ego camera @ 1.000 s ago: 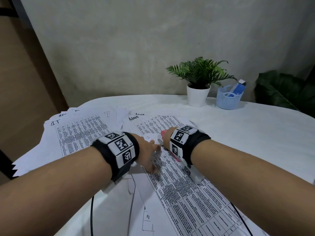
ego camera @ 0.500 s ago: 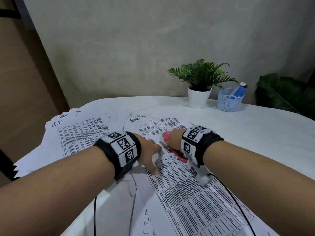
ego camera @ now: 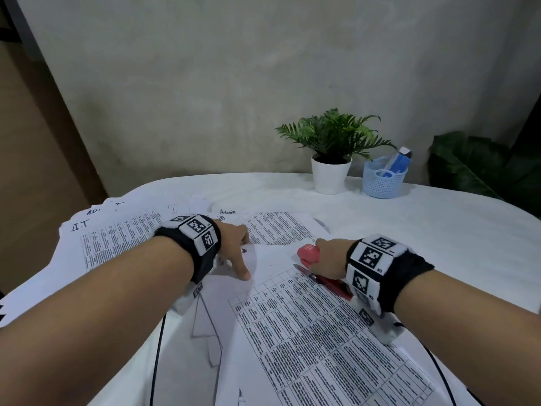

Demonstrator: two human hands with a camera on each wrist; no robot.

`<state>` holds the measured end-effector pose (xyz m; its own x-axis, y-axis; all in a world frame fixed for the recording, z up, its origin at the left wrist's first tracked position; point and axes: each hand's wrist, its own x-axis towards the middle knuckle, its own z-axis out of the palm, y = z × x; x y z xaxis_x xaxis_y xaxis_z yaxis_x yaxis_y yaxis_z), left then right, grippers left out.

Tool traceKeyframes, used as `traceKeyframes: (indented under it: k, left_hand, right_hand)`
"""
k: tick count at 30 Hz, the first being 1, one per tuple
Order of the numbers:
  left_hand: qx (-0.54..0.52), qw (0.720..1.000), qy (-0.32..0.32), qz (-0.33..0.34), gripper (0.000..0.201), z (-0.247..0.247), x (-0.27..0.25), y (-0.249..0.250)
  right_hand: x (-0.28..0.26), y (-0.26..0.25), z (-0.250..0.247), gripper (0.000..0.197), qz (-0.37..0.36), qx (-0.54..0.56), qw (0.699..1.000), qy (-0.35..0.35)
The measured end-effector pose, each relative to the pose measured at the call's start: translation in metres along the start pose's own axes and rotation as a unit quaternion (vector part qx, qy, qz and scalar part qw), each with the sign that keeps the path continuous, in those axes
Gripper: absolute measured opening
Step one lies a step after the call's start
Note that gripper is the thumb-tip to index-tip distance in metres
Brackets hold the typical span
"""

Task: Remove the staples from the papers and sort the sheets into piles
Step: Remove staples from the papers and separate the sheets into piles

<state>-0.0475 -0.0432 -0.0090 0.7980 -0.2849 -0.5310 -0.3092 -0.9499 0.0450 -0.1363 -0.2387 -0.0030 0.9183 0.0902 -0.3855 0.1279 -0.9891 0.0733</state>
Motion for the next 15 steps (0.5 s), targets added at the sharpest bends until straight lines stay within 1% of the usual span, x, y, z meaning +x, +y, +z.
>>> traceKeyframes:
  k: [3,4,6,7,8,9,10,12,13,15]
  left_hand:
    - [0.025,0.999,-0.035,0.004,0.055,-0.004,-0.002,0.007]
    - [0.037,0.999,-0.032,0.007,0.055,-0.003,-0.004,0.009]
    - [0.053,0.999,0.001,0.006,0.063,0.001,-0.009,0.008]
    - [0.041,0.999,0.02,0.009,0.061,0.003,-0.011,0.006]
    - [0.011,0.999,0.028,0.022,0.053,0.006,-0.015,0.005]
    - [-0.023,0.999,0.022,0.035,0.043,0.009,-0.02,0.004]
    - [-0.052,0.997,0.012,0.053,0.038,0.012,-0.026,0.004]
    - [-0.097,0.992,-0.006,0.077,0.045,0.018,-0.044,0.005]
    - [-0.122,0.989,-0.018,0.084,0.048,0.023,-0.052,0.004]
    - [-0.183,0.975,-0.061,0.111,0.041,0.036,-0.071,0.002]
  right_hand:
    - [-0.002,0.004,0.003,0.045,0.004,0.02,1.0,0.004]
    - [-0.001,0.005,0.004,0.044,0.006,0.022,1.0,0.01]
    - [0.003,0.005,0.008,0.044,0.014,0.025,0.999,0.023]
    - [0.006,0.006,0.01,0.043,0.02,0.031,0.999,0.031]
    - [0.01,0.008,0.012,0.043,0.025,0.04,0.998,0.04]
    - [0.014,0.009,0.014,0.044,0.033,0.043,0.998,0.043]
    - [0.018,0.01,0.017,0.046,0.036,0.044,0.997,0.047]
    - [0.019,0.009,0.018,0.053,0.058,0.053,0.995,0.055]
    - [0.019,0.008,0.017,0.054,0.072,0.076,0.993,0.057]
    - [0.015,0.003,0.014,0.051,0.084,0.099,0.99,0.052]
